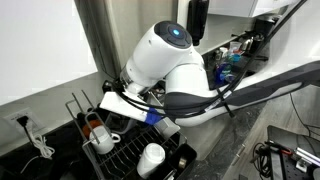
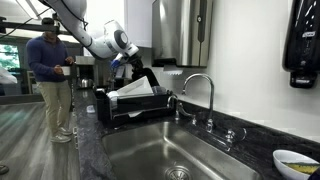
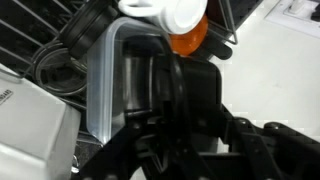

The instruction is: Move the black bowl from the dish drainer to the sink

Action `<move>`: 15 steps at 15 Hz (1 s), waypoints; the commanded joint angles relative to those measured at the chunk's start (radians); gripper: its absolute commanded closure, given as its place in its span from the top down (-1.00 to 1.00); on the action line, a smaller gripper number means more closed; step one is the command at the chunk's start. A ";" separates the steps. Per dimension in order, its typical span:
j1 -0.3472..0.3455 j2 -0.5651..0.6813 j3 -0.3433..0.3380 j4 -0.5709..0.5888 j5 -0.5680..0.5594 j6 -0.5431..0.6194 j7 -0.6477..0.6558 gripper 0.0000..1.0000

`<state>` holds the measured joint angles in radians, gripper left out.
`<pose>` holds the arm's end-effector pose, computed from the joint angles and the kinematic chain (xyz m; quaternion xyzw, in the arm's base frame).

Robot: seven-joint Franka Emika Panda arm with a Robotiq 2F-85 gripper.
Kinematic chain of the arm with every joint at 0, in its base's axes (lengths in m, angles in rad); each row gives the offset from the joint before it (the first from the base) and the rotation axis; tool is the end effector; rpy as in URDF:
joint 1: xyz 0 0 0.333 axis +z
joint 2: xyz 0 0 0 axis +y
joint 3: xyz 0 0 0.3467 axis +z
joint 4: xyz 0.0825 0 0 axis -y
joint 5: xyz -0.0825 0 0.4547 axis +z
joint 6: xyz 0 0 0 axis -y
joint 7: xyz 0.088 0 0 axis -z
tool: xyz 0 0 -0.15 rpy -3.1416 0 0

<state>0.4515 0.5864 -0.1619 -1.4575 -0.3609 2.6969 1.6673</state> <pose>0.8174 0.2776 0.3804 -0.8104 0.4668 -0.3106 0.1701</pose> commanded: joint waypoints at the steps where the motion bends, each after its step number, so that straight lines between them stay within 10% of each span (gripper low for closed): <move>1: 0.027 -0.009 -0.036 -0.001 -0.031 0.048 0.051 -0.66; 3: 0.039 -0.025 -0.049 -0.006 -0.035 0.081 0.064 -0.93; 15: 0.108 -0.097 -0.125 -0.083 -0.039 0.168 0.105 -0.89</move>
<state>0.5377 0.5519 -0.2638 -1.4551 -0.3712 2.8424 1.7525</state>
